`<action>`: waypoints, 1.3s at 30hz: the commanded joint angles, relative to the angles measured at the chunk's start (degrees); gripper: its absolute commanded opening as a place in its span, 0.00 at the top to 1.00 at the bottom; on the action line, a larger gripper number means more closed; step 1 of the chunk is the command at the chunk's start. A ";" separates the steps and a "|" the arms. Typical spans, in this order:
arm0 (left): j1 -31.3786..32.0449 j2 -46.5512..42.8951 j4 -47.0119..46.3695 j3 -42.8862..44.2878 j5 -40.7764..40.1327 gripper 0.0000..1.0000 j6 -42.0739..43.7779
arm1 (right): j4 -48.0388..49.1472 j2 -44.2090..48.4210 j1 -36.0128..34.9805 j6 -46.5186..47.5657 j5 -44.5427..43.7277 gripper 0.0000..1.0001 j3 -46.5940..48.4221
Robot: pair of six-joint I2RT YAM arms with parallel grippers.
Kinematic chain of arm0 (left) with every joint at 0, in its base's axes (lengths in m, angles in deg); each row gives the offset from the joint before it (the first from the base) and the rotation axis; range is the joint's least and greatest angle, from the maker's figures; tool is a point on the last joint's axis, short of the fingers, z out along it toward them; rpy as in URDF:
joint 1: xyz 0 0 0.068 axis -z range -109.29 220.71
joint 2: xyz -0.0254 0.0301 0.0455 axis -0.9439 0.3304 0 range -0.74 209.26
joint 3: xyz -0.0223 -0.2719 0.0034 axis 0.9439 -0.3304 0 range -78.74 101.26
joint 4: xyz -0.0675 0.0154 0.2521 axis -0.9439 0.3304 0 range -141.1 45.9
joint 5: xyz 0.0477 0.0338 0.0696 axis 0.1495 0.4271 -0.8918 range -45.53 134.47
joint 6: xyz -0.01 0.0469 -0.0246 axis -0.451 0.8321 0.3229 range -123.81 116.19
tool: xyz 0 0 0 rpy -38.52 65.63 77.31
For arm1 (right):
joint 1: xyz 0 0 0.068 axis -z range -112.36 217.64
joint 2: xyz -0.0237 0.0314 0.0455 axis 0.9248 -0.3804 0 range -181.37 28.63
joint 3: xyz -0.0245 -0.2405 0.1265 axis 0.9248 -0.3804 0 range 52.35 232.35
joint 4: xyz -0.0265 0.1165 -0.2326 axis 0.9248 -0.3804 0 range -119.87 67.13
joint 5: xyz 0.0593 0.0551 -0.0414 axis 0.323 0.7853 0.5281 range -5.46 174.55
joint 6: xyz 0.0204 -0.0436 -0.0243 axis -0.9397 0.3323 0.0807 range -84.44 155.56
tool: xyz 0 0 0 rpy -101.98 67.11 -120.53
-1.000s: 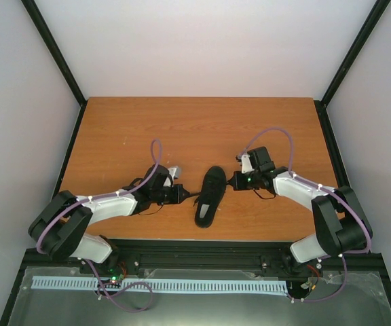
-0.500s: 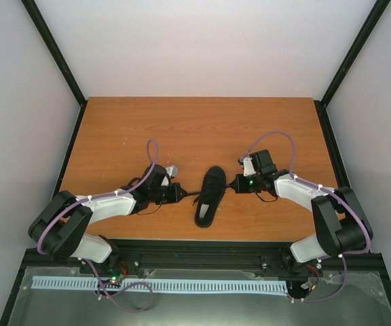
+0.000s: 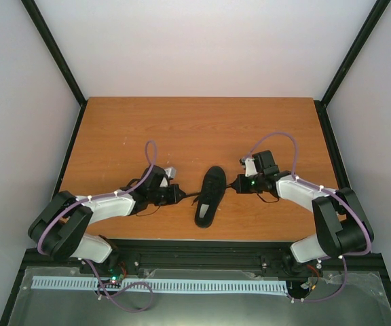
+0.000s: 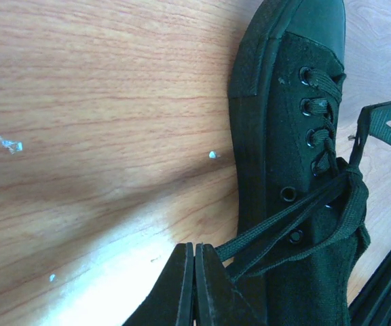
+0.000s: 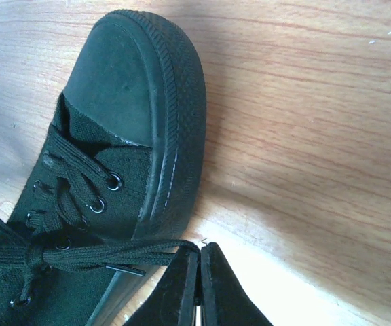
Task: Tie the shoes
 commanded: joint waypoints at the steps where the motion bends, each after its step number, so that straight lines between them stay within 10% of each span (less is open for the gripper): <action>1: -1.50 -1.05 2.29 -0.69 -0.60 0.99 -0.36 | 0.95 1.15 1.93 0.38 -2.34 0.97 -1.02; 8: -1.50 -1.05 2.71 0.74 1.39 0.99 1.36 | 0.59 3.00 1.97 1.16 -0.32 0.97 -0.88; 10: -1.50 -1.20 2.47 1.59 3.16 0.73 2.71 | -0.36 3.85 1.97 1.59 -0.11 0.84 -0.51; 14: -1.50 -2.64 5.89 6.31 5.89 0.03 7.56 | -3.65 6.58 2.01 1.89 -0.60 0.16 1.15; 16: -1.49 -3.16 9.21 9.86 5.55 0.00 10.14 | -5.39 8.86 1.97 2.02 -1.56 0.01 2.68; 25: -3.65 5.74 14.99 27.24 6.74 0.00 15.89 | -8.45 10.54 5.27 1.76 -5.13 0.00 12.66; 34: -39.20 6.29 1.36 22.72 15.04 0.00 7.66 | -1.15 12.42 29.05 -5.08 -7.05 0.00 12.18; 39: -52.73 -3.70 1.73 13.44 -0.50 0.00 9.43 | 9.04 19.38 30.79 -4.57 -27.36 0.00 1.51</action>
